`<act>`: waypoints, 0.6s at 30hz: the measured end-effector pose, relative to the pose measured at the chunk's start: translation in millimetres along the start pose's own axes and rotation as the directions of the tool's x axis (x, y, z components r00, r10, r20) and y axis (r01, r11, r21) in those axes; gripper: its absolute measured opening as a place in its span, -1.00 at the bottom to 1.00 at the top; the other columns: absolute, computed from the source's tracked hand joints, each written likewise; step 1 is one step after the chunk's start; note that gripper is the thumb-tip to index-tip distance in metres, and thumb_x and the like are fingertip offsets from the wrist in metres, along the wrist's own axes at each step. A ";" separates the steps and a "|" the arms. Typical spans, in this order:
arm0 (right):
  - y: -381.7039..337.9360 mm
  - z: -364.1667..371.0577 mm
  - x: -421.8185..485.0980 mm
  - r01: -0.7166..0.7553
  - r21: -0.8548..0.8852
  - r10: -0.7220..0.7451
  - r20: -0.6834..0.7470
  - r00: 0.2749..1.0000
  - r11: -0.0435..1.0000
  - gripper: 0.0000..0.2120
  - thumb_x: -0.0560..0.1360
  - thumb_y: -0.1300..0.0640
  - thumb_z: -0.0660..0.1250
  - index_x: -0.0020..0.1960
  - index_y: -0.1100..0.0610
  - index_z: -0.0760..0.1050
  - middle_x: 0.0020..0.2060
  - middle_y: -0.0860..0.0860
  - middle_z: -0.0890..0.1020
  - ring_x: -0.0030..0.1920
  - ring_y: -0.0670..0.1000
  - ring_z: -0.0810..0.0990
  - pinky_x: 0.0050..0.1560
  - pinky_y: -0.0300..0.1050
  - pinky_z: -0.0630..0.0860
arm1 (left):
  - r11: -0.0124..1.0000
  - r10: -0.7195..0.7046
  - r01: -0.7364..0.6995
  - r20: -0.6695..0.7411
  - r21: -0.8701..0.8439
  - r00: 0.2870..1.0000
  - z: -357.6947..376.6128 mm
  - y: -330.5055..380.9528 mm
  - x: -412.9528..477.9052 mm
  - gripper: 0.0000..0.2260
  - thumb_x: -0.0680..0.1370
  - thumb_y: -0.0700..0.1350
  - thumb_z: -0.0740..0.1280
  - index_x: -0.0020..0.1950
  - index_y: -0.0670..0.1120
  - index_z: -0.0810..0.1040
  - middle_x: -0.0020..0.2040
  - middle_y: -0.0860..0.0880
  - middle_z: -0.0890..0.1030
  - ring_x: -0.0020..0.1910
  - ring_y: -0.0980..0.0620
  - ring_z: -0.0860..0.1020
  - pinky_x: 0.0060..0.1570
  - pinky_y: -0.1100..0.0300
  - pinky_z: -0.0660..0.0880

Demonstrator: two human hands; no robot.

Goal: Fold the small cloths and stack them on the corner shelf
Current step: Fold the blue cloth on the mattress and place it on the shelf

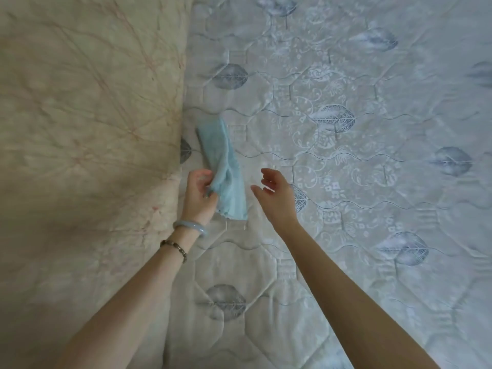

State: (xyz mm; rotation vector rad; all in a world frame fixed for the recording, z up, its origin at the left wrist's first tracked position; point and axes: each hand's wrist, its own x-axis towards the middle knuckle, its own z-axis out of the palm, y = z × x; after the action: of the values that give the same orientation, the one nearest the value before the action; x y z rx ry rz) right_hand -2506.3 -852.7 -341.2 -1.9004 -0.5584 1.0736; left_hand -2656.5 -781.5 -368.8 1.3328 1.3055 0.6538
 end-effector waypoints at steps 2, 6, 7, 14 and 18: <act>14.0 -12.6 -15.4 -0.025 -0.014 0.025 -0.006 1.000 1.000 -0.58 0.47 0.25 0.39 0.30 0.13 0.44 0.12 -0.07 0.53 0.14 -0.07 0.52 0.14 -0.23 0.47 | 0.979 -0.111 0.110 0.004 -0.172 0.994 16.7 -2.6 -28.9 -0.63 0.42 -0.53 0.21 0.11 -0.17 0.31 -0.03 -0.08 0.53 -0.17 0.22 0.57 -0.20 0.32 0.51; 51.4 -38.8 -45.4 -0.071 -0.060 0.071 -0.009 0.997 0.996 -0.59 0.47 0.26 0.36 0.29 0.12 0.45 0.13 -0.06 0.55 0.14 -0.08 0.53 0.13 -0.24 0.46 | 0.935 -0.226 0.230 0.045 -0.268 0.973 49.4 -32.5 -97.5 -0.58 0.27 -0.37 0.18 0.09 -0.11 0.33 0.03 -0.14 0.53 -0.09 0.06 0.56 -0.17 0.27 0.52; 61.6 -44.8 -51.6 -0.077 -0.075 0.076 -0.009 0.997 0.994 -0.60 0.47 0.26 0.36 0.29 0.12 0.45 0.14 -0.05 0.56 0.13 -0.08 0.53 0.11 -0.25 0.45 | 0.929 -0.256 0.264 0.064 -0.261 0.965 57.7 -42.2 -117.6 -0.58 0.26 -0.36 0.16 0.08 -0.09 0.34 0.05 -0.16 0.53 -0.06 0.05 0.57 -0.13 0.27 0.52; 114.7 -76.1 -75.6 -0.104 -0.157 0.104 -0.009 0.995 0.982 -0.65 0.48 0.29 0.33 0.26 0.16 0.47 0.19 0.03 0.56 0.14 -0.05 0.53 0.03 -0.35 0.41 | 0.892 -0.449 0.445 -0.033 -0.086 0.893 63.5 -83.6 -214.3 -0.60 0.43 -0.49 0.13 0.11 -0.07 0.40 0.02 -0.07 0.54 0.04 -0.06 0.55 -0.01 0.21 0.50; 128.6 -78.3 -76.0 -0.121 -0.199 0.123 -0.004 0.992 0.972 -0.65 0.47 0.29 0.32 0.26 0.15 0.48 0.20 0.05 0.55 0.11 -0.06 0.51 0.07 -0.26 0.44 | 0.865 -0.197 0.201 -0.057 0.460 0.979 39.0 -89.3 -208.8 -0.60 0.31 -0.14 0.17 0.10 -0.22 0.50 -0.01 -0.21 0.55 0.03 -0.21 0.50 0.07 0.02 0.42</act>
State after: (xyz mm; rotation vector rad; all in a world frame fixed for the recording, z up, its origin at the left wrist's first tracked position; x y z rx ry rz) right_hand -2484.0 -1011.0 -394.6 -2.1288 -0.5783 1.1400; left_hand -2699.0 -1005.9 -399.0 1.5448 1.6494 0.2021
